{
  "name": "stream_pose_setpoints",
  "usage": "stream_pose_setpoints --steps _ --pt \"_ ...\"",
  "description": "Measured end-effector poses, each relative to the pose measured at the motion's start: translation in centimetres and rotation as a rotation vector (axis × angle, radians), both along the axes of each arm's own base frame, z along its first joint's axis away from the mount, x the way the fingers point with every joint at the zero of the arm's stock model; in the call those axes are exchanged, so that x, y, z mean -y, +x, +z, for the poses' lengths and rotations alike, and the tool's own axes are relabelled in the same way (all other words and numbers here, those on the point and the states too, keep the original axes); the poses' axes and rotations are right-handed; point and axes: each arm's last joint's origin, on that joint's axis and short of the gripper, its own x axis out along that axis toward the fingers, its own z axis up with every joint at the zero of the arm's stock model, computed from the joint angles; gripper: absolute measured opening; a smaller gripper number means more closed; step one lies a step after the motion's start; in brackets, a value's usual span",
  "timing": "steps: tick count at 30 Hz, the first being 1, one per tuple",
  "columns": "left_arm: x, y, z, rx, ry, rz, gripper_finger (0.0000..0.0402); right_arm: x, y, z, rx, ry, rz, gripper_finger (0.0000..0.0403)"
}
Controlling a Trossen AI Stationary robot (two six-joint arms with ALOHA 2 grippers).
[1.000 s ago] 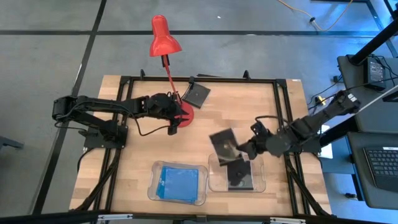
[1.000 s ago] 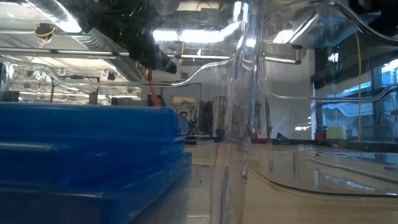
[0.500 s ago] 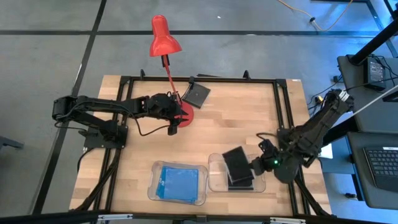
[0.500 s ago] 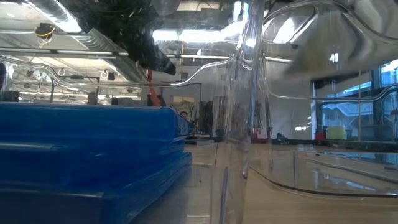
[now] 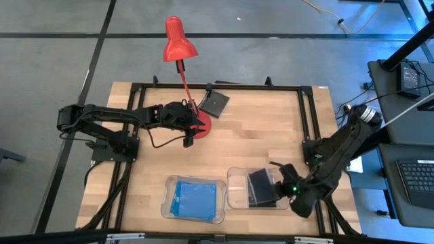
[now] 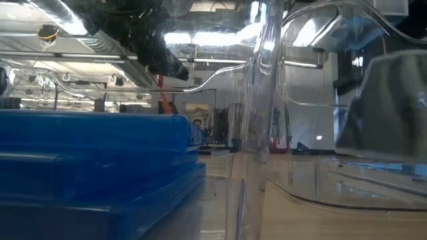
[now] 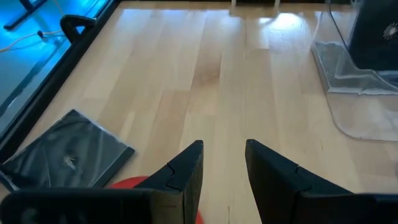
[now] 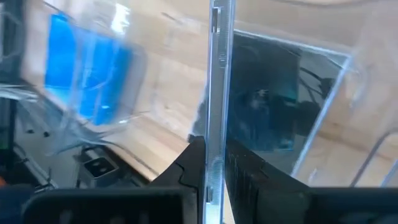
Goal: Pick & place jewel cases by type
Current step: Put the right black cd case into the right transparent bin, then put the black cd case into the right transparent bin
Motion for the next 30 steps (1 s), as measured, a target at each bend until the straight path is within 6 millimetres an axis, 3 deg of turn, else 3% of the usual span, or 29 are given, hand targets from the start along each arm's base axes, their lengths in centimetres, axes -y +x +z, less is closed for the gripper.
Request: stream_pose_setpoints --steps 11,22,26,30 --pt "0.0 0.0 0.0 0.001 -0.010 0.006 0.0118 -0.8 0.2 -1.2 -0.113 0.070 0.013 0.0058" --pt "0.0 0.0 0.0 0.000 -0.006 0.013 0.0118 -0.8 0.0 -1.3 -0.180 0.112 0.007 0.0151" --pt "0.0 0.0 0.0 -0.001 0.004 0.008 0.0118 -0.5 -0.2 -0.3 -0.193 0.093 0.008 0.0161" --pt "0.0 0.0 0.0 -0.005 0.024 -0.004 0.0118 0.4 -0.3 2.5 -0.117 -0.033 -0.002 0.0162"
